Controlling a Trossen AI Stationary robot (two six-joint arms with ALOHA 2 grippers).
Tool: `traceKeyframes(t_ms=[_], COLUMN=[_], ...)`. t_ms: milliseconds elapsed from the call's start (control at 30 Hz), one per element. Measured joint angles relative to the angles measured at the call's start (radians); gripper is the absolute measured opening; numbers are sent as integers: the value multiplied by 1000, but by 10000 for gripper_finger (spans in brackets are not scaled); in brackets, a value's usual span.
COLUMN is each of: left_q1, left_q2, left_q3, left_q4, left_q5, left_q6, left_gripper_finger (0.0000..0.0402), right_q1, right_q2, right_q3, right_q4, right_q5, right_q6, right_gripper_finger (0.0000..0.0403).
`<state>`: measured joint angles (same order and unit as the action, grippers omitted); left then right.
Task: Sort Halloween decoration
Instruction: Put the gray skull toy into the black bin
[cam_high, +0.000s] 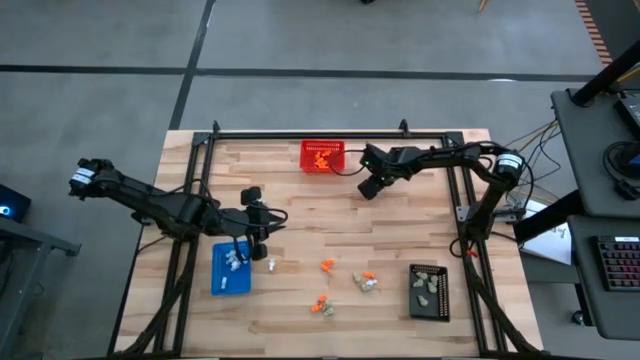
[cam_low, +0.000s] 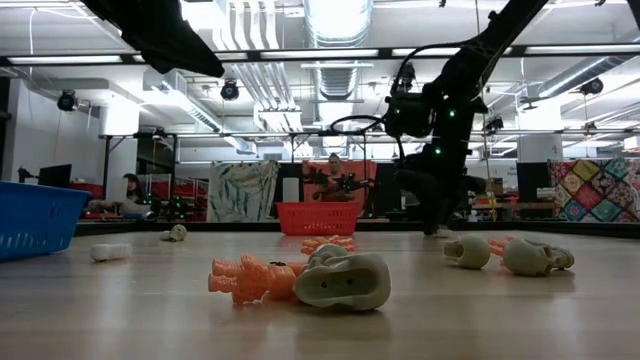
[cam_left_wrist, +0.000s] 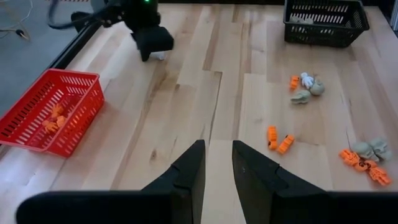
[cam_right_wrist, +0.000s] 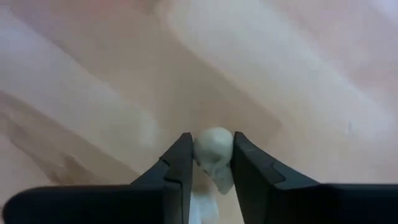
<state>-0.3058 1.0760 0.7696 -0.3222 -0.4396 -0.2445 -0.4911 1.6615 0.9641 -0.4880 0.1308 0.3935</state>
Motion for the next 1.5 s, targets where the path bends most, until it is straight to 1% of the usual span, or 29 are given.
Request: traceKeyframes(t_ms=[133, 333, 533, 733, 800, 967, 1167, 1333, 1500], left_q1=[0, 0, 0, 0, 0, 0, 0, 0, 0], left_q2=[0, 0, 0, 0, 0, 0, 0, 0, 0], left_q3=[0, 0, 0, 0, 0, 0, 0, 0, 0], left_q4=[0, 0, 0, 0, 1, 13, 55, 75, 106], left_q5=[0, 0, 0, 1, 1, 1, 3, 3, 4], left_q6=[-5, -5, -19, -35, -35, -35, -35, -38, -36], left_gripper_finger=[63, 63, 63, 63, 63, 63, 63, 63, 63], right_q1=[0, 0, 29, 117, 162, 304, 518, 725, 922], right_q2=[-3, -14, -69, -144, -174, -241, -292, -314, -320], right_q3=[17, 58, 150, 221, 228, 219, 163, 77, 39], right_q4=[4, -12, -153, -271, -295, -399, -509, -513, -509], right_q5=[3, 0, -13, -117, -139, -144, -210, -245, -266], right_q6=[0, -14, -54, -90, -95, -69, -12, 111, 305], right_gripper_finger=[64, 75, 70, 72, 72, 71, 73, 71, 72])
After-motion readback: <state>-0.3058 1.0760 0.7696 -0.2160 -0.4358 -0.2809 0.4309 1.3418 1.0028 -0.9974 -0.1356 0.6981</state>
